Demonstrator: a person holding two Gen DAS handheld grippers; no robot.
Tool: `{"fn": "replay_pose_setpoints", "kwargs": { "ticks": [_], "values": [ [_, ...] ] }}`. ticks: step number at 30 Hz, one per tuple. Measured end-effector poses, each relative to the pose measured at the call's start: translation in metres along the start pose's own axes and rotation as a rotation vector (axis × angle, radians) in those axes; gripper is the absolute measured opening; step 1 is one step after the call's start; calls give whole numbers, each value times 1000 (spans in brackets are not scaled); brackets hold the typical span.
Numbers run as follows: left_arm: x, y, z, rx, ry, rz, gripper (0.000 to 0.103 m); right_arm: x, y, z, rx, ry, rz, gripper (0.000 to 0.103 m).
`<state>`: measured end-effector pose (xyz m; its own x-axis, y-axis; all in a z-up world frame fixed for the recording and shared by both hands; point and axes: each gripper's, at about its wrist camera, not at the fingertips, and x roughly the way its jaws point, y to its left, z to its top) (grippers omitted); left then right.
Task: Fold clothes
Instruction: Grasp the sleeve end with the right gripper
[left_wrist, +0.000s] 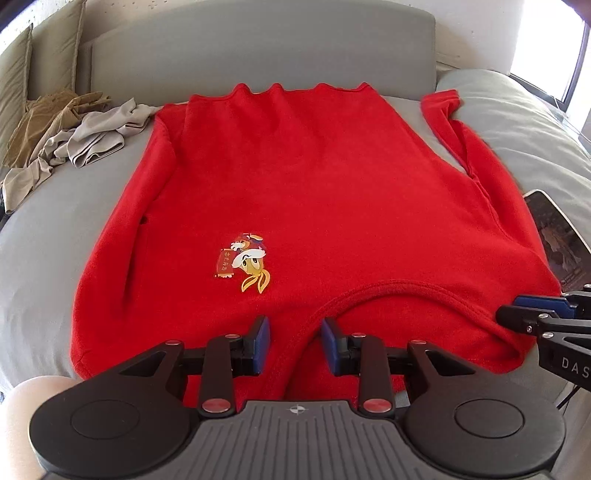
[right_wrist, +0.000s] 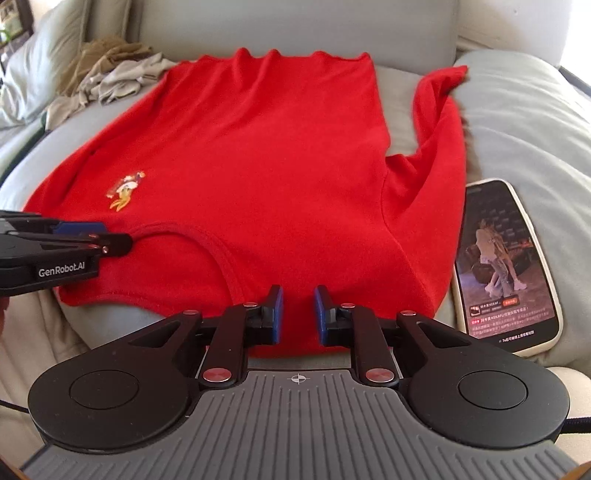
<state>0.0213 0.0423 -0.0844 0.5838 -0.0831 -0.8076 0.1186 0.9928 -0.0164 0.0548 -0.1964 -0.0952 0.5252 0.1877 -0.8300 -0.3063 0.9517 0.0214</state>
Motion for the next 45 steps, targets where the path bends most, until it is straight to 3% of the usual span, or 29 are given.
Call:
{"fn": "replay_pose_setpoints", "kwargs": {
  "ticks": [7,11,17,20,22,24,29,32,35,38,40,42,45],
  "values": [
    [-15,1,-7,2,86,-31,30,-17,6,-7,-25,90,27,23],
    [-26,4,-12,-40,119,-59,33,-32,-1,-14,30,135,91,34],
    [-37,2,-1,-86,90,-105,42,-67,-36,-1,165,-29,89,43],
    [-45,-4,15,-80,56,-121,49,-83,-63,16,261,-106,89,54],
    [-51,-7,30,-73,24,-134,55,-96,-82,30,323,-158,79,55],
    [-58,-8,48,-71,-14,-154,56,-109,-101,52,339,-206,69,67],
    [-69,-11,94,-92,-122,-203,58,-139,-147,112,342,-321,34,71],
    [-66,-9,117,-139,-162,-223,60,-129,-169,159,278,-324,18,71],
    [-55,-3,135,-196,-175,-241,60,-77,-197,205,309,-263,33,63],
    [-43,3,150,-247,-195,-244,60,-23,-226,251,341,-200,49,45],
    [-31,3,157,-260,-210,-232,60,12,-245,282,363,-157,60,45],
    [-17,0,163,-265,-207,-236,59,58,-267,296,445,-128,46,45],
    [6,-7,167,-285,-178,-300,59,118,-292,304,554,-90,26,45]
  ]
}}
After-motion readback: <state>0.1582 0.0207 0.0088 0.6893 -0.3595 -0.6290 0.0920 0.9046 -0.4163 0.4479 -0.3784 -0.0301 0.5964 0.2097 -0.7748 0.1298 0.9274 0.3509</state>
